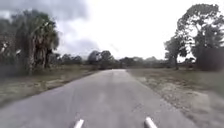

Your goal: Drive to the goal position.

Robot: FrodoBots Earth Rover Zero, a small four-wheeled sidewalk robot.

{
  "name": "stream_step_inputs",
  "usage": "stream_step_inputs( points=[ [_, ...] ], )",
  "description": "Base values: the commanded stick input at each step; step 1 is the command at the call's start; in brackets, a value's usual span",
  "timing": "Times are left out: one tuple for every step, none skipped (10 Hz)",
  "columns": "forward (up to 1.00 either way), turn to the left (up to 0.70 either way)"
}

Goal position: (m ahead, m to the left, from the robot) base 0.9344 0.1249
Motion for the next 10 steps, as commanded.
stream_step_inputs(
  points=[
    [0.85, 0.0],
    [0.85, 0.0],
    [0.85, 0.0],
    [0.85, 0.0],
    [0.85, 0.0],
    [0.85, 0.0],
    [0.85, 0.0],
    [0.85, 0.0],
    [0.85, 0.0],
    [0.85, 0.0]
  ],
)
